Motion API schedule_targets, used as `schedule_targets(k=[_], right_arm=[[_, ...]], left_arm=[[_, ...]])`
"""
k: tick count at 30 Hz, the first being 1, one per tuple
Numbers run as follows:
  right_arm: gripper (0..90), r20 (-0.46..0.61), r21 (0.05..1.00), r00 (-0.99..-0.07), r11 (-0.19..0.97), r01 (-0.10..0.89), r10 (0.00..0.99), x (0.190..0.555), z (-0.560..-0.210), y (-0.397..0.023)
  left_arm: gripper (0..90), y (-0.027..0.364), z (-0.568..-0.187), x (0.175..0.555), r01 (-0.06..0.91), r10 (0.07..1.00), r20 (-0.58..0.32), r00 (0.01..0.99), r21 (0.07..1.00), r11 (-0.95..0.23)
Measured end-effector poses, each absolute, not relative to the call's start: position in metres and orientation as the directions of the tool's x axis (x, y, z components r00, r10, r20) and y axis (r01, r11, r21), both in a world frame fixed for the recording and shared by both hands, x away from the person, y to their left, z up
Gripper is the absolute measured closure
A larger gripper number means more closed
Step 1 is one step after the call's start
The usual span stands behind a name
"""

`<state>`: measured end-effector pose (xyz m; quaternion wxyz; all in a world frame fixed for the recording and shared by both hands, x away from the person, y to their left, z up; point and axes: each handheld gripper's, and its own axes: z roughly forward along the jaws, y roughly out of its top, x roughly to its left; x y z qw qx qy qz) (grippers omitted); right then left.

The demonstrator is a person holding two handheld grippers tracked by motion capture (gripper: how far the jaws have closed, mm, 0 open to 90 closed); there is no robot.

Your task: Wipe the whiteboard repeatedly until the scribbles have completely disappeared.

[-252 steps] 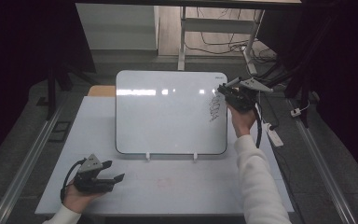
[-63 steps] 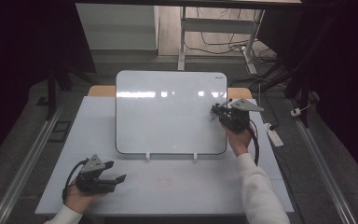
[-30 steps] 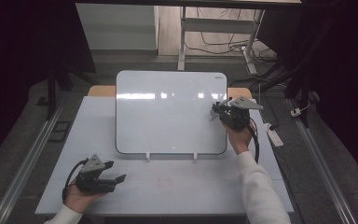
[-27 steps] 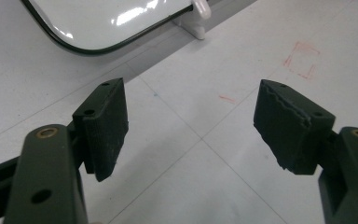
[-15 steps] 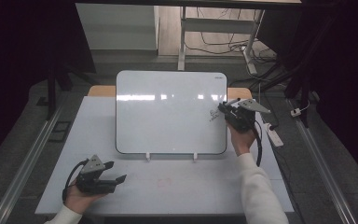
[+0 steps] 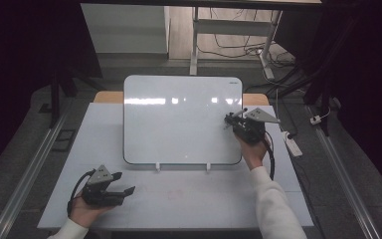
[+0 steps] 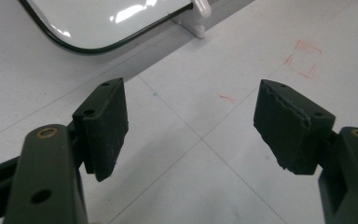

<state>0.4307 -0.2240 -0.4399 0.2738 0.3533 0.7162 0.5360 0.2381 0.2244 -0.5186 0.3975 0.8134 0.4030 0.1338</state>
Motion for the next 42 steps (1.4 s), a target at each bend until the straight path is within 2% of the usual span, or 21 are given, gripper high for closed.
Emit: schedule_targets(k=[2,3,5,7,11,14,16,18,20,24,27,29,31,33,35,40,42], right_arm=[[77.7,0.039,0.967,-0.579,0.116,0.229,0.814,0.435,-0.439,-0.229],[77.7,0.032,0.966,-0.579,0.124,0.226,0.814,0.434,-0.44,-0.227],[77.7,-0.007,0.958,-0.63,0.186,0.218,0.776,0.43,-0.442,-0.217],[77.7,-0.067,0.948,-0.64,0.248,0.198,0.766,0.429,-0.44,-0.213],[77.7,0.016,0.966,-0.579,0.137,0.221,0.815,0.434,-0.439,-0.225],[77.7,-0.056,0.949,-0.641,0.24,0.204,0.766,0.427,-0.443,-0.212],[77.7,-0.092,0.941,-0.638,0.277,0.196,0.765,0.426,-0.44,-0.211],[77.7,-0.054,0.954,-0.588,0.215,0.207,0.807,0.428,-0.438,-0.22],[77.7,-0.021,0.958,-0.586,0.184,0.221,0.81,0.428,-0.441,-0.222],[77.7,-0.076,0.944,-0.636,0.261,0.203,0.768,0.418,-0.447,-0.213],[77.8,-0.04,0.961,-0.557,0.184,0.205,0.829,0.426,-0.441,-0.23],[77.7,0.025,0.968,-0.536,0.113,0.224,0.844,0.43,-0.44,-0.24],[77.8,-0.005,0.964,-0.553,0.151,0.219,0.833,0.426,-0.443,-0.233],[77.7,-0.014,0.955,-0.618,0.194,0.226,0.786,0.42,-0.449,-0.221],[77.7,-0.072,0.946,-0.634,0.254,0.201,0.77,0.417,-0.45,-0.216],[77.8,0.014,0.965,-0.553,0.133,0.225,0.833,0.427,-0.444,-0.235],[77.7,-0.017,0.96,-0.574,0.174,0.22,0.819,0.421,-0.447,-0.228]], left_arm=[[26.8,0.224,-0.518,0.237,0.545,0.761,-0.102,0.64,0.758,-0.357],[26.8,0.225,-0.517,0.237,0.545,0.763,-0.102,0.639,0.76,-0.354],[26.8,0.225,-0.518,0.238,0.55,0.765,-0.106,0.635,0.758,-0.352],[26.8,0.225,-0.519,0.239,0.554,0.765,-0.108,0.635,0.753,-0.354],[26.8,0.224,-0.518,0.237,0.545,0.761,-0.1,0.641,0.757,-0.36],[26.8,0.225,-0.519,0.239,0.55,0.764,-0.106,0.637,0.757,-0.353],[26.8,0.224,-0.519,0.239,0.553,0.764,-0.105,0.636,0.752,-0.357],[26.8,0.224,-0.519,0.238,0.549,0.762,-0.102,0.64,0.754,-0.36],[26.8,0.224,-0.518,0.237,0.545,0.762,-0.102,0.64,0.759,-0.356],[26.8,0.224,-0.519,0.24,0.554,0.765,-0.105,0.636,0.752,-0.358],[26.7,0.223,-0.519,0.238,0.549,0.761,-0.101,0.641,0.753,-0.363],[26.7,0.223,-0.518,0.237,0.546,0.762,-0.102,0.64,0.758,-0.357],[26.7,0.224,-0.518,0.238,0.55,0.764,-0.106,0.636,0.757,-0.352],[26.8,0.224,-0.519,0.24,0.555,0.766,-0.107,0.634,0.752,-0.355],[26.7,0.223,-0.519,0.24,0.553,0.762,-0.103,0.639,0.75,-0.362],[26.7,0.223,-0.518,0.237,0.547,0.763,-0.103,0.639,0.757,-0.356],[26.7,0.223,-0.518,0.238,0.55,0.763,-0.105,0.637,0.755,-0.356]])
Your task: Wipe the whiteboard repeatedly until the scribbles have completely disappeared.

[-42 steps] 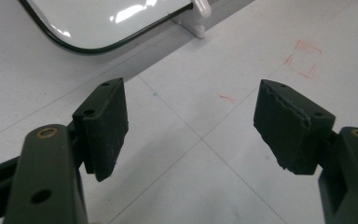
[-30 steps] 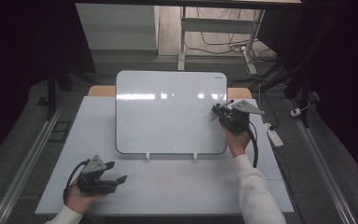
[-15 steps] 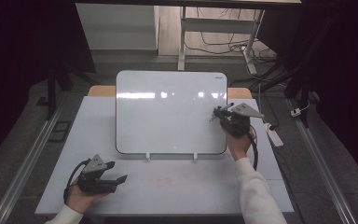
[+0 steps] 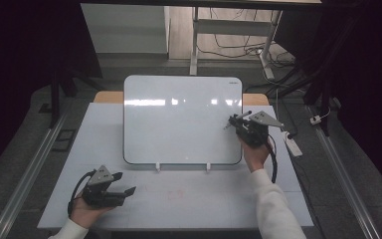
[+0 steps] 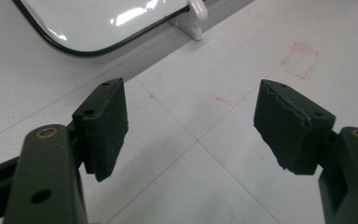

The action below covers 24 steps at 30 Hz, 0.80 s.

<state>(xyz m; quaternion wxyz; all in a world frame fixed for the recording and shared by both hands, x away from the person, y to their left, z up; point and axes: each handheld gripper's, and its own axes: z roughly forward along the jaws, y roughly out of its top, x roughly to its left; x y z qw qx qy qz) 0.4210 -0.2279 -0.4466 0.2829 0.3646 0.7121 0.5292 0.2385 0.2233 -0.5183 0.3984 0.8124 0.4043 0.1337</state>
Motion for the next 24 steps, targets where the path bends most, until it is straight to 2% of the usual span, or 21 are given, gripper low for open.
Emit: schedule_targets(k=[2,4,7,9,15,18,20,21,24], right_arm=[[77.8,-0.028,0.949,-0.628,0.218,0.227,0.778,0.413,-0.454,-0.217],[77.8,-0.075,0.944,-0.638,0.261,0.202,0.767,0.41,-0.456,-0.215],[77.8,-0.039,0.96,-0.567,0.189,0.209,0.823,0.417,-0.45,-0.231],[77.8,0.0,0.964,-0.555,0.148,0.221,0.832,0.42,-0.449,-0.237],[77.8,-0.091,0.937,-0.648,0.285,0.202,0.757,0.405,-0.459,-0.217],[77.8,-0.049,0.955,-0.572,0.206,0.213,0.819,0.413,-0.452,-0.234],[77.8,-0.005,0.961,-0.557,0.158,0.228,0.83,0.416,-0.452,-0.24],[77.8,-0.018,0.96,-0.556,0.169,0.222,0.831,0.413,-0.453,-0.237],[77.7,-0.058,0.945,-0.633,0.246,0.214,0.772,0.405,-0.46,-0.219]], left_arm=[[26.7,0.223,-0.519,0.24,0.553,0.762,-0.106,0.638,0.752,-0.359],[26.7,0.222,-0.519,0.239,0.551,0.761,-0.103,0.64,0.752,-0.362],[26.7,0.222,-0.518,0.237,0.548,0.761,-0.102,0.641,0.755,-0.36],[26.7,0.222,-0.517,0.237,0.546,0.762,-0.102,0.639,0.758,-0.357],[26.7,0.222,-0.519,0.239,0.552,0.762,-0.104,0.639,0.752,-0.361],[26.7,0.222,-0.518,0.237,0.548,0.762,-0.101,0.64,0.755,-0.36],[26.7,0.222,-0.518,0.237,0.546,0.762,-0.1,0.64,0.757,-0.359],[26.7,0.222,-0.518,0.238,0.548,0.762,-0.103,0.639,0.756,-0.357],[26.7,0.222,-0.519,0.239,0.552,0.763,-0.103,0.639,0.752,-0.361]])
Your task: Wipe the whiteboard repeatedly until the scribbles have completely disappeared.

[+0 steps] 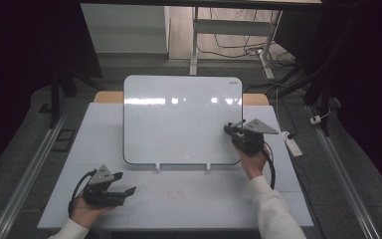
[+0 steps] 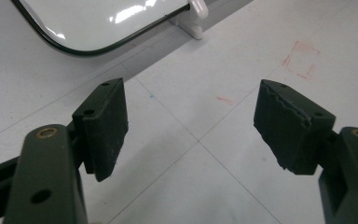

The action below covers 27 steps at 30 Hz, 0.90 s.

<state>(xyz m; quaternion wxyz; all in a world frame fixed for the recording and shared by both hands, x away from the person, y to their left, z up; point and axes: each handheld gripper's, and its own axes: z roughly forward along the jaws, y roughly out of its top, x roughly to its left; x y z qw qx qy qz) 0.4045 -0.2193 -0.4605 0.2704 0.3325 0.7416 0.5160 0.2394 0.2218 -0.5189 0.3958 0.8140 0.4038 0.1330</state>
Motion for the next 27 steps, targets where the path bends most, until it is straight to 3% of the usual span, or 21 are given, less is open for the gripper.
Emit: schedule_targets(k=[2,6,11,16,22,27], right_arm=[[77.8,-0.085,0.94,-0.637,0.273,0.203,0.766,0.405,-0.459,-0.218],[77.8,-0.005,0.96,-0.561,0.161,0.23,0.828,0.414,-0.452,-0.236],[77.8,-0.095,0.938,-0.629,0.281,0.202,0.771,0.401,-0.461,-0.217],[77.7,-0.018,0.96,-0.556,0.17,0.223,0.831,0.418,-0.448,-0.232],[77.7,-0.08,0.939,-0.624,0.269,0.215,0.777,0.402,-0.46,-0.221],[77.7,-0.001,0.956,-0.574,0.169,0.241,0.819,0.408,-0.457,-0.234]], left_arm=[[26.7,0.221,-0.519,0.239,0.549,0.76,-0.101,0.642,0.753,-0.363],[26.7,0.223,-0.517,0.236,0.545,0.762,-0.1,0.64,0.758,-0.358],[26.7,0.223,-0.519,0.24,0.552,0.763,-0.104,0.638,0.752,-0.359],[26.7,0.22,-0.517,0.237,0.543,0.758,-0.098,0.644,0.757,-0.363],[26.7,0.225,-0.518,0.238,0.551,0.766,-0.107,0.634,0.757,-0.35],[26.7,0.221,-0.516,0.237,0.542,0.759,-0.098,0.644,0.759,-0.361]])
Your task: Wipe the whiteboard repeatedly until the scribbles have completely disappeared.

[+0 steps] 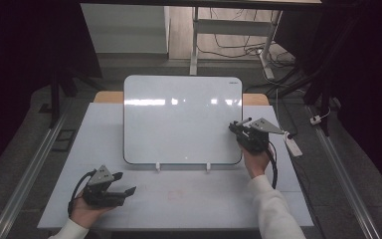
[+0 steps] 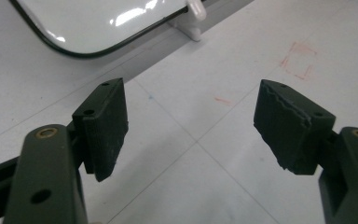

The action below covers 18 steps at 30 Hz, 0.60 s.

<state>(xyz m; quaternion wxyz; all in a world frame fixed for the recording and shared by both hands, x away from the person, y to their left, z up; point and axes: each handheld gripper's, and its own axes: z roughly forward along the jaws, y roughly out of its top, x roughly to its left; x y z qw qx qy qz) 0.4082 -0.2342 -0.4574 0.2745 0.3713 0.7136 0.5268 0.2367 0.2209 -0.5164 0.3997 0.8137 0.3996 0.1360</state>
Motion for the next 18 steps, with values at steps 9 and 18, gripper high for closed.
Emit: schedule_targets(k=[9,18], right_arm=[[77.7,-0.005,0.956,-0.57,0.172,0.239,0.821,0.411,-0.455,-0.231],[77.7,0.018,0.946,-0.595,0.18,0.271,0.804,0.407,-0.456,-0.225]], left_arm=[[26.7,0.222,-0.517,0.238,0.544,0.761,-0.1,0.641,0.759,-0.358],[26.7,0.223,-0.515,0.236,0.539,0.764,-0.097,0.637,0.765,-0.352]])
